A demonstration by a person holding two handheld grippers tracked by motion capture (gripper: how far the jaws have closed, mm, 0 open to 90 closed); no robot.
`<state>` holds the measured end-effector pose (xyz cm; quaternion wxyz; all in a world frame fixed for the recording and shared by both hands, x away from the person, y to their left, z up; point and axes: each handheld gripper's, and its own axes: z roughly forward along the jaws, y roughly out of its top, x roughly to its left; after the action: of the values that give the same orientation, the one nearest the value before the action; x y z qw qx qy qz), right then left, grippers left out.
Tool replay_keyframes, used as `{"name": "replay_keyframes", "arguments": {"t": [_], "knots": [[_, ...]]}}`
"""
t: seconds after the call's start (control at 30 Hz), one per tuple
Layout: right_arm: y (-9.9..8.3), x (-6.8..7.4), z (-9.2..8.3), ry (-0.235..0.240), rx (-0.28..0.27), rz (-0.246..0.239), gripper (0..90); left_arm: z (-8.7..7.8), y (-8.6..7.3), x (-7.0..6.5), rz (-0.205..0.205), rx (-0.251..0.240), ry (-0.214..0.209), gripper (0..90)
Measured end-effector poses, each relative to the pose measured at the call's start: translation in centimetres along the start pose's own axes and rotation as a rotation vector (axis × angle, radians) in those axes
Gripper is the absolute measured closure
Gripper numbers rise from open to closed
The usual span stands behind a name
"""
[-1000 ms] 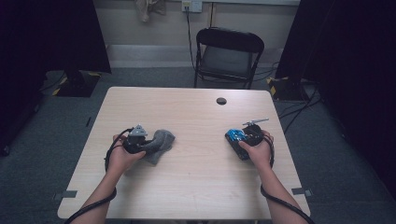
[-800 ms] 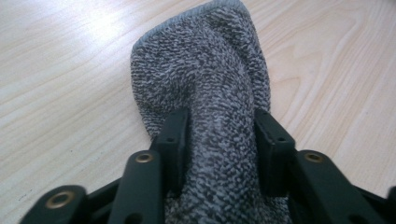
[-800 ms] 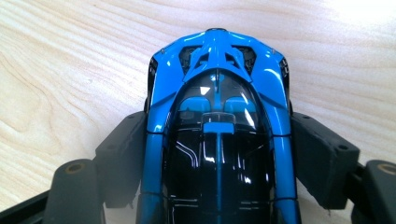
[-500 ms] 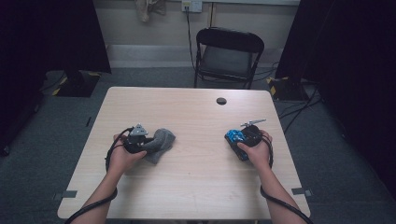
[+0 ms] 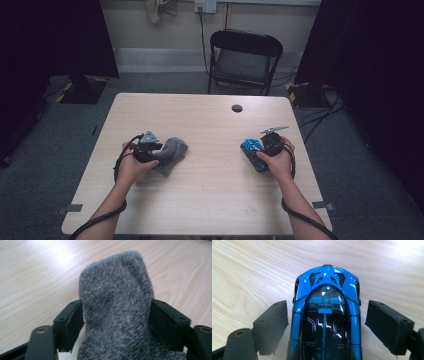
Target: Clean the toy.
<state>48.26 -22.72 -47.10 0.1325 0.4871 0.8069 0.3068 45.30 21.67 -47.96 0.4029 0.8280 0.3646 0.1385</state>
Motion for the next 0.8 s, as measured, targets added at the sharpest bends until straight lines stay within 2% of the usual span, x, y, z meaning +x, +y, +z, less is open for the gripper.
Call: {"name": "replay_keyframes", "arguments": {"t": [0.43,0.53,0.57,0.8], "knots": [[0.4,0.2,-1.5,0.019,-0.036,0.008,16.5,-1.5,0.9,-0.1,-0.032,-0.011,0.002,20.0],[0.6,0.4,-1.8,0.022,-0.041,0.0,16.4,-1.8,0.9,-0.1,-0.057,-0.027,-0.005,19.5],[0.6,0.4,-1.9,0.022,-0.044,-0.004,16.4,-1.9,0.9,-0.1,-0.047,-0.027,-0.003,19.5],[0.8,1.1,-2.1,0.038,-0.05,-0.031,16.0,-2.4,0.8,0.0,-0.052,-0.02,-0.004,19.1]]}}
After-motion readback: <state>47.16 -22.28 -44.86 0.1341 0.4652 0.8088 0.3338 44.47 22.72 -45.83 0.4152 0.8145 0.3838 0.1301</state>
